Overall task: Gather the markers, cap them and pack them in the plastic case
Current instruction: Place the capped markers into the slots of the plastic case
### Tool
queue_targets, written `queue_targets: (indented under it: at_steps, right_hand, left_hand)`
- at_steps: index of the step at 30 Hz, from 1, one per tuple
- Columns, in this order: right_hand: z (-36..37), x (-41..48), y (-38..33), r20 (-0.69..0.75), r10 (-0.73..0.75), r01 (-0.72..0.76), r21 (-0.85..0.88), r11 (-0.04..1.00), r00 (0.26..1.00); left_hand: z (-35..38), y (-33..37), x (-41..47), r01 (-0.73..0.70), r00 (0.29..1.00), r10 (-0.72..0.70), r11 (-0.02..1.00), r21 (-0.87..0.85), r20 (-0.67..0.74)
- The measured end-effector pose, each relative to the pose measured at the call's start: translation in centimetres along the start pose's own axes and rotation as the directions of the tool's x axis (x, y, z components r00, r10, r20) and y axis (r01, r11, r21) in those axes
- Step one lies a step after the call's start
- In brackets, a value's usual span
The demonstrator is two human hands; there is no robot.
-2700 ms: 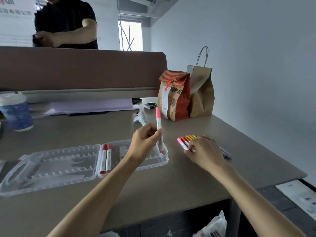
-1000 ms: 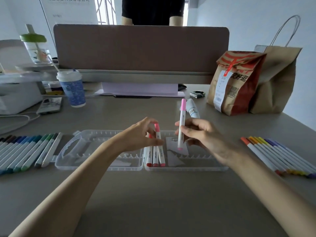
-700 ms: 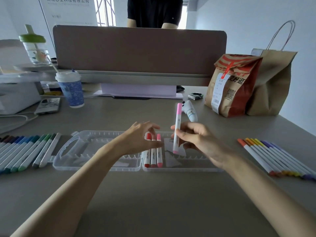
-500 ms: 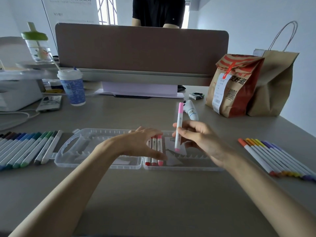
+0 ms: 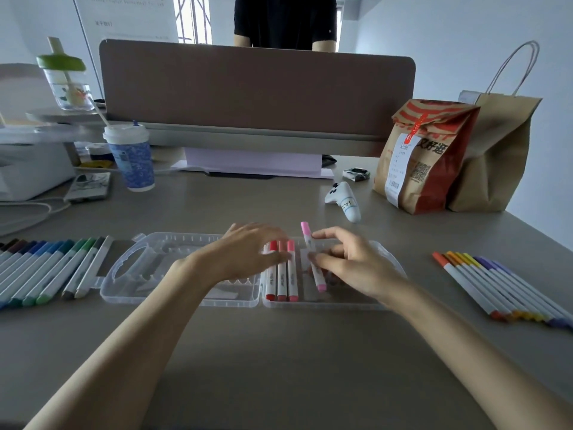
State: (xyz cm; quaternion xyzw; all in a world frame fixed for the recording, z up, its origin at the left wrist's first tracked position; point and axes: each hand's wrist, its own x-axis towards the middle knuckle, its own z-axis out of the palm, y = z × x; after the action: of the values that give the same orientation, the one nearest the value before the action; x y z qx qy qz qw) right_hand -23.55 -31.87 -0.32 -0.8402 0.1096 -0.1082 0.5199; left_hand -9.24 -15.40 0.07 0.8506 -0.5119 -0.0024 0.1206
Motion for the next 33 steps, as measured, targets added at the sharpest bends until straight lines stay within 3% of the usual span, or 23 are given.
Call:
queue_targets:
  at_steps: [2, 4, 10, 23, 33]
  right_hand:
    - [0.6, 0.3, 0.0, -0.023, 0.003, -0.003, -0.021, 1.0, 1.0]
    - [1.0, 0.7, -0.1, -0.042, 0.003, -0.006, -0.076, 0.997, 0.999]
    - [1.3, 1.3, 0.3, -0.063, 0.017, -0.028, -0.178, 0.984, 0.998]
    - [1.6, 0.9, 0.8, -0.04, -0.156, 0.122, -0.444, 0.888, 0.987]
    - [1.6, 0.8, 1.3, -0.008, -0.236, 0.207, -0.448, 0.87, 0.972]
  left_hand:
    - [0.0, -0.6, 0.1, 0.002, 0.99, 0.005, 0.999, 0.055, -0.143]
    - [0.1, -0.9, 0.0, 0.006, 0.985, 0.008, 0.997, 0.081, -0.174]
    - [0.4, -0.8, 0.2, -0.003, 0.996, 0.01, 0.997, 0.079, -0.09]
    - [0.7, -1.0, 0.4, 0.008, 0.997, -0.002, 0.997, 0.073, -0.079]
    - [0.8, -0.7, 0.1, -0.004, 0.995, 0.008, 0.999, 0.039, -0.1]
